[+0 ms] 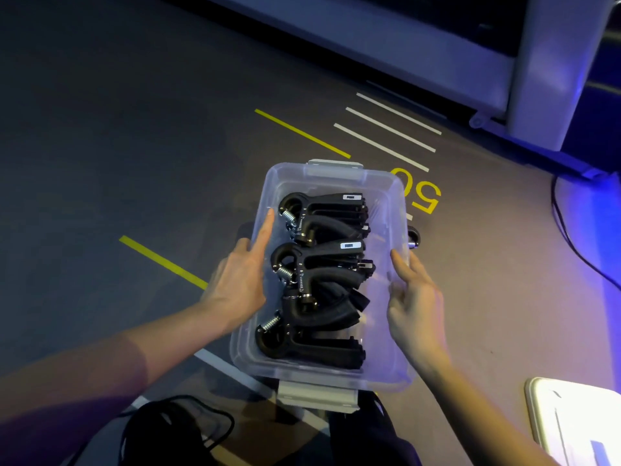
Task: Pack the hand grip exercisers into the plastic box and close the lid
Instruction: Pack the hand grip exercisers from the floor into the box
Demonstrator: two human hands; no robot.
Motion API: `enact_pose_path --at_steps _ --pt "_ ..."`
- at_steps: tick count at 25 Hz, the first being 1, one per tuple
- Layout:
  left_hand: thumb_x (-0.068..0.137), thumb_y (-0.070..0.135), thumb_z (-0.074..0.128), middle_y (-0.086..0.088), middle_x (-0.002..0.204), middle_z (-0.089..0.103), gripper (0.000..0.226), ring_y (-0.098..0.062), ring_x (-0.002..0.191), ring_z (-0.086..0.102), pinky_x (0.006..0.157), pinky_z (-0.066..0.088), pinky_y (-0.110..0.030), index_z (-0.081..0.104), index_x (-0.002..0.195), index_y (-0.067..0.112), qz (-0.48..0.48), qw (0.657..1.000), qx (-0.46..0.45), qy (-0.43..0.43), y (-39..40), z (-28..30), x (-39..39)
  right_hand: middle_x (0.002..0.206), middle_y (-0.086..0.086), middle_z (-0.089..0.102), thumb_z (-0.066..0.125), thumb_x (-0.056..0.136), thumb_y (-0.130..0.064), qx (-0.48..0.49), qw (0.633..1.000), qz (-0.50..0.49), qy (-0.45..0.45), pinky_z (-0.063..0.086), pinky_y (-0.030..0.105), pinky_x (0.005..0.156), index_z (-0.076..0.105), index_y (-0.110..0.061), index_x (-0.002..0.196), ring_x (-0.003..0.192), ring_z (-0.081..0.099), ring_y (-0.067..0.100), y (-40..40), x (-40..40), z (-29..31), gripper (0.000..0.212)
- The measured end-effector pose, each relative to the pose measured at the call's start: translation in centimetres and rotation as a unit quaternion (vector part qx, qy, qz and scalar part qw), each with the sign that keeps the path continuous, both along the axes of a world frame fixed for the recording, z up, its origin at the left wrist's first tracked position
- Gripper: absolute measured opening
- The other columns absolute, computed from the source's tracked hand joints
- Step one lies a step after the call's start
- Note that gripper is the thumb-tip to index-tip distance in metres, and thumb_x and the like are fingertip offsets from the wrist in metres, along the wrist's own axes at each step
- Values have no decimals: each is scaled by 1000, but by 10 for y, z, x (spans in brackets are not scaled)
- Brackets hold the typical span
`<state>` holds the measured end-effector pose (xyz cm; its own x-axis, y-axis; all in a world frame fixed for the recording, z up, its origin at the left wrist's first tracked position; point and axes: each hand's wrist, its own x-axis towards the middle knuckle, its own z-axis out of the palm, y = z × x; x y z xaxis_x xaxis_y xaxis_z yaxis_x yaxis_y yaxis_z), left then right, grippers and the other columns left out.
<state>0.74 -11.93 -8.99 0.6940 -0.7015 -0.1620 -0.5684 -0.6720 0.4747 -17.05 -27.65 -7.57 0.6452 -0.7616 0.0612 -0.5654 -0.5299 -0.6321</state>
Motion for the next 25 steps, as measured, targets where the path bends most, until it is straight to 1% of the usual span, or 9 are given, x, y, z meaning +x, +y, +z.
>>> enact_pose_path --at_steps 2,5,8,11,14,19,21,23,25 --pt "79 -3 52 -7 85 40 108 -29 64 45 57 36 -39 -24 134 50 11 1000 -25 -9 23 1 12 141 -11 38 41 82 16 10 1000 18 -9 21 -6 93 48 -10 136 131 40 10 15 14 3 60" --pt "78 -5 50 -12 84 43 101 -36 65 47 57 36 -39 -11 142 43 41 997 -62 -24 65 8 31 145 -1 41 44 75 17 24 997 76 -23 19 -4 98 50 -11 135 135 37 9 39 50 5 67" --pt "77 -7 51 -12 79 42 99 -33 64 43 58 34 -39 -6 145 36 84 995 -35 -47 97 12 53 143 -1 39 43 81 14 78 989 125 -19 13 -10 92 47 -12 137 132 31 3 59 87 -4 62" --pt "76 -7 53 -8 78 39 102 -29 63 42 59 34 -38 -8 144 37 116 992 -15 -36 111 7 65 152 1 31 41 86 9 68 987 142 12 7 -6 96 42 -11 140 140 28 12 69 116 -19 58" --pt "76 -8 50 -7 78 38 101 -24 58 40 56 33 -35 -11 143 37 129 991 -18 -30 114 0 74 152 6 32 41 88 8 44 987 150 30 9 2 101 42 -7 140 141 29 17 69 134 -24 54" --pt "78 -7 49 -13 95 42 101 -26 61 41 57 33 -36 -18 143 32 129 991 26 -15 102 -5 76 154 7 28 40 91 4 28 983 172 62 8 1 100 38 -6 142 143 22 15 55 133 -24 52" --pt "81 -3 48 -16 112 39 94 -26 61 40 57 32 -37 -16 145 24 141 987 69 -18 96 -3 71 159 4 12 39 97 -8 21 974 201 100 17 13 107 26 -11 148 145 16 16 53 132 -26 52" --pt "88 10 47 -19 135 27 85 -34 73 49 60 37 -40 -15 146 16 144 985 93 -24 92 -6 64 160 -1 -6 36 100 -35 4 967 212 139 35 31 103 11 -19 151 143 21 19 56 129 -29 59" --pt "91 31 47 -21 150 6 84 -42 113 45 80 45 -46 -13 146 11 141 983 101 -53 91 -13 62 158 -4 -16 28 96 -53 -33 963 209 165 45 35 94 2 -23 151 143 23 19 59 130 -29 68"
